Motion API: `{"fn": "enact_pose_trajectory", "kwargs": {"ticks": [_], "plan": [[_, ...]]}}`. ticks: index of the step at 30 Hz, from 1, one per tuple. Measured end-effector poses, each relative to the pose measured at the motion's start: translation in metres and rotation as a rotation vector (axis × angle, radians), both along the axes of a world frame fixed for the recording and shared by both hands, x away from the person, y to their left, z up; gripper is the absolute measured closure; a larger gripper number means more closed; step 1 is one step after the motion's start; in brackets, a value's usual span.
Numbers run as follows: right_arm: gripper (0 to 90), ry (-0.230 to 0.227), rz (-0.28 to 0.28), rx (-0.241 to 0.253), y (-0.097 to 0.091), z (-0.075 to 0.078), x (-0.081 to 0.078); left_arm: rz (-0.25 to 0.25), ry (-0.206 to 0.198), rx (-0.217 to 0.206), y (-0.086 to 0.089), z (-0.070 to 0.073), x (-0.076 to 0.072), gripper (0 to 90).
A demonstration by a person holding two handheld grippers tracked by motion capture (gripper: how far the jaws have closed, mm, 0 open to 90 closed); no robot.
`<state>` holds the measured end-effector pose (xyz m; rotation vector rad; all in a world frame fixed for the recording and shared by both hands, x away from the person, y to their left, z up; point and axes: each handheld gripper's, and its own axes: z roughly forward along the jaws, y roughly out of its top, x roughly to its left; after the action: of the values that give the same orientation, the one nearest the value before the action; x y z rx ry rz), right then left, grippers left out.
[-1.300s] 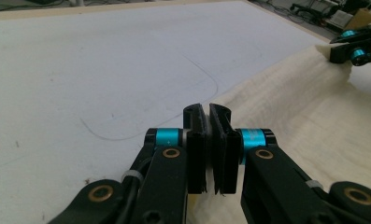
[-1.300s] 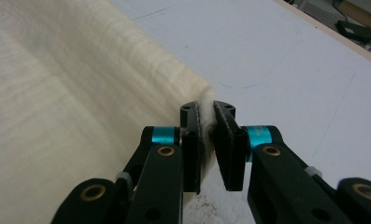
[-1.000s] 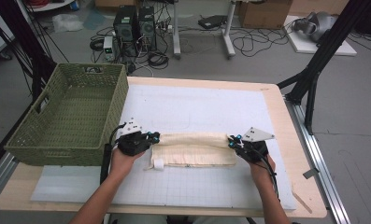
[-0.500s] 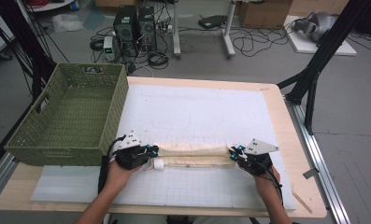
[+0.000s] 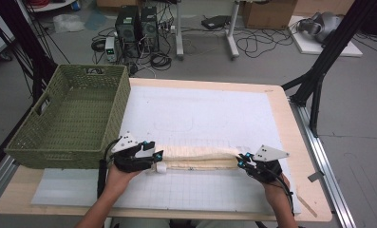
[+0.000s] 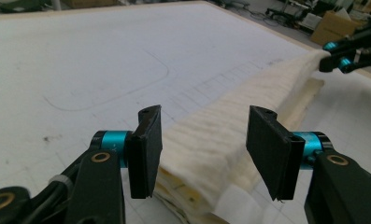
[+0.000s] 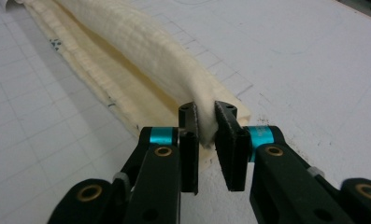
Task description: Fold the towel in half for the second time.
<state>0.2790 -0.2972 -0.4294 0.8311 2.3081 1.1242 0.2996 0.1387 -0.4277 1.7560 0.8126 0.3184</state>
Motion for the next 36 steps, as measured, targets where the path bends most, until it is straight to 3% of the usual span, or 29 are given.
{"fn": "enact_pose_trajectory", "kwargs": {"ticks": [4,6,9,12,15,17,20,22,24,25,28,30,32,35,36], "plan": [[84.9,0.016,0.024,-0.035,0.002,-0.001,-0.001,0.02,0.01,-0.048,0.001,0.004,0.01,46.8],[84.9,0.028,0.038,-0.065,0.003,-0.004,-0.002,0.025,0.009,-0.047,-0.001,0.003,0.014,49.7],[84.9,0.04,0.052,-0.102,0.002,-0.005,-0.003,0.005,0.036,-0.026,-0.009,-0.001,0.022,54.6],[84.2,0.053,0.044,-0.097,-0.004,-0.004,-0.004,-0.013,0.093,0.033,-0.017,-0.009,0.026,57.5],[79.0,0.058,0.055,-0.092,-0.008,-0.001,-0.006,-0.046,0.085,0.097,-0.023,-0.013,0.022,58.3],[74.7,0.044,0.046,-0.06,-0.011,0.006,-0.009,-0.049,0.077,0.115,-0.023,-0.014,0.019,58.7],[67.3,-0.003,0.004,0.031,-0.017,0.019,-0.013,-0.044,0.059,0.142,-0.023,-0.013,0.018,60.2],[48.7,-0.04,-0.045,0.086,-0.018,0.029,-0.014,-0.047,0.06,0.162,-0.023,-0.014,0.018,61.2],[38.9,-0.047,-0.104,0.147,-0.013,0.036,-0.012,-0.049,0.056,0.176,-0.023,-0.015,0.017,61.2],[35.1,-0.062,-0.12,0.147,-0.008,0.038,-0.01,-0.05,0.057,0.183,-0.023,-0.016,0.017,61.1],[35.9,-0.056,-0.141,0.135,0.012,0.034,-0.002,-0.025,0.048,0.167,-0.021,-0.013,0.017,60.7],[40.9,-0.03,-0.134,0.09,0.028,0.024,0.006,-0.019,0.045,0.151,-0.02,-0.01,0.016,59.9],[45.7,0.025,-0.11,0.046,0.042,0.013,0.014,-0.035,0.047,0.134,-0.021,-0.007,0.015,60.6],[53.7,0.096,-0.064,0.032,0.054,-0.004,0.02,-0.055,0.043,0.096,-0.025,-0.004,0.012,62.5],[54.2,0.099,-0.05,0.016,0.057,-0.008,0.019,-0.062,0.048,0.078,-0.027,-0.003,0.012,62.3]]}}
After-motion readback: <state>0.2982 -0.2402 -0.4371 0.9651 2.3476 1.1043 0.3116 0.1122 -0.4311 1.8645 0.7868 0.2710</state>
